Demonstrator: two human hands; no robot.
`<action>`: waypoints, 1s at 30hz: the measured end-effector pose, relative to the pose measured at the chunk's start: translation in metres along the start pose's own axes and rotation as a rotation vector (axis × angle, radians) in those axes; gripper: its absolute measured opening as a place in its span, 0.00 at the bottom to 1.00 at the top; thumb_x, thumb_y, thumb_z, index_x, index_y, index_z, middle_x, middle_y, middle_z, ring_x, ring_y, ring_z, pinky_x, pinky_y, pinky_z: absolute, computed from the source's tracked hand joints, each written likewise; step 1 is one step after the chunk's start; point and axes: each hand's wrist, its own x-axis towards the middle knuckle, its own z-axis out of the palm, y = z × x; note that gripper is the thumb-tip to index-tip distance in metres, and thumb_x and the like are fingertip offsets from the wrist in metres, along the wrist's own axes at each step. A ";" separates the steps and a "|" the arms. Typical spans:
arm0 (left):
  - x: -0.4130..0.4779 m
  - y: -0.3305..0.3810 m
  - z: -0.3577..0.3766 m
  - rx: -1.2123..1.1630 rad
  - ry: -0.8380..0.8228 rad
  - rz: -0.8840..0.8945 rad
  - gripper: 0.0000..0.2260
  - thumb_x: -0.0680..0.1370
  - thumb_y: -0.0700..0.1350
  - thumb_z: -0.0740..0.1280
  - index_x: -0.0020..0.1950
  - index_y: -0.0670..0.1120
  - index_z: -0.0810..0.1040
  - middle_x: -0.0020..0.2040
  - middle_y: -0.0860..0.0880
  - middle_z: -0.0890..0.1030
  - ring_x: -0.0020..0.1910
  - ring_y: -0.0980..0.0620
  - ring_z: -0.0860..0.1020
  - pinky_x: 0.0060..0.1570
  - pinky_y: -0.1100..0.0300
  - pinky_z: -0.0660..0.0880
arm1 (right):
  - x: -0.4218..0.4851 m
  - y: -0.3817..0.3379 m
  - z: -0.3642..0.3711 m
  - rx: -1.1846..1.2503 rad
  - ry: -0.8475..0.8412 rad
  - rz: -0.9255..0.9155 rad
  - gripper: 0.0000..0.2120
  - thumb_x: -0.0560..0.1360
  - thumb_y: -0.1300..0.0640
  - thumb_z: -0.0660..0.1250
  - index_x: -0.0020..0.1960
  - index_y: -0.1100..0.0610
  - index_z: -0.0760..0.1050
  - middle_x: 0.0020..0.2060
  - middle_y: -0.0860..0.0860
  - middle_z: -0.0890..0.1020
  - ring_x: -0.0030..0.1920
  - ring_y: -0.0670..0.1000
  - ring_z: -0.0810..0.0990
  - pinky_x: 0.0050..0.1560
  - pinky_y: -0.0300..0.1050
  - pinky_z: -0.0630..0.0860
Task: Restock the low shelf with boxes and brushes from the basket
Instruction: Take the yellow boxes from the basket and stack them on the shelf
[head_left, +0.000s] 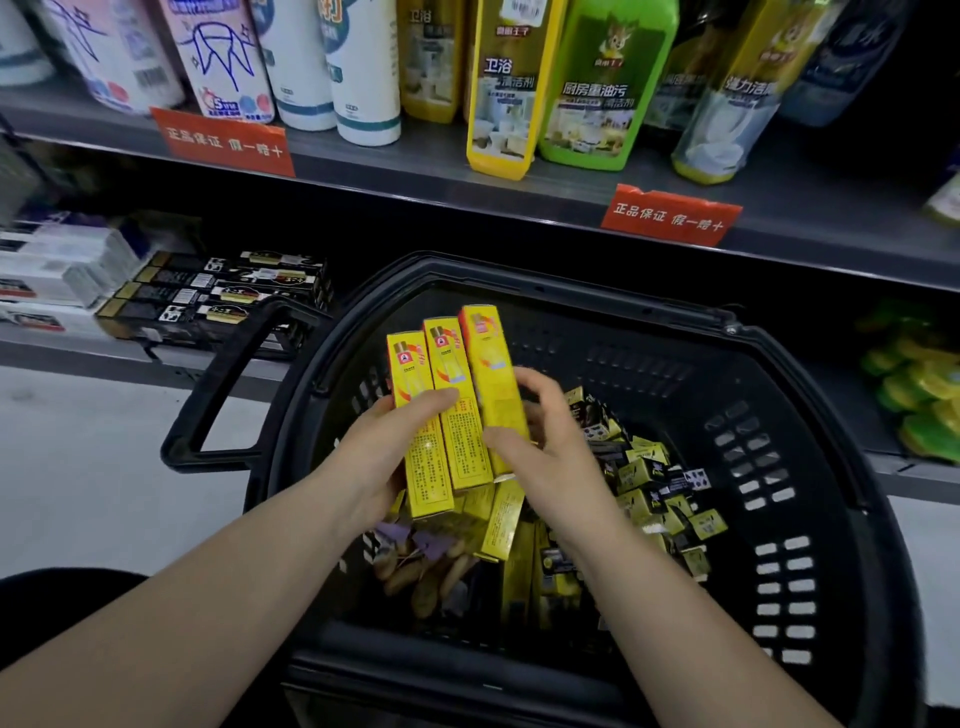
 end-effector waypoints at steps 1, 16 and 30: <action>-0.001 0.001 0.000 -0.029 -0.012 0.003 0.20 0.70 0.49 0.73 0.61 0.48 0.77 0.49 0.45 0.85 0.48 0.45 0.83 0.46 0.49 0.79 | -0.002 0.001 0.004 0.023 -0.034 0.009 0.21 0.76 0.55 0.64 0.64 0.37 0.65 0.55 0.42 0.77 0.47 0.37 0.79 0.47 0.36 0.78; -0.026 0.036 -0.010 -0.078 0.022 0.159 0.23 0.66 0.43 0.75 0.60 0.44 0.77 0.50 0.44 0.84 0.47 0.44 0.83 0.44 0.50 0.80 | 0.006 -0.033 0.018 0.028 -0.177 -0.073 0.27 0.70 0.47 0.69 0.62 0.28 0.62 0.57 0.45 0.78 0.57 0.48 0.79 0.55 0.52 0.79; -0.030 0.087 -0.132 -0.101 0.433 0.249 0.13 0.73 0.45 0.72 0.56 0.44 0.77 0.51 0.43 0.82 0.42 0.46 0.81 0.36 0.53 0.77 | 0.107 -0.097 0.107 -0.238 -0.225 -0.007 0.13 0.77 0.52 0.57 0.38 0.56 0.73 0.31 0.50 0.79 0.31 0.48 0.76 0.40 0.42 0.73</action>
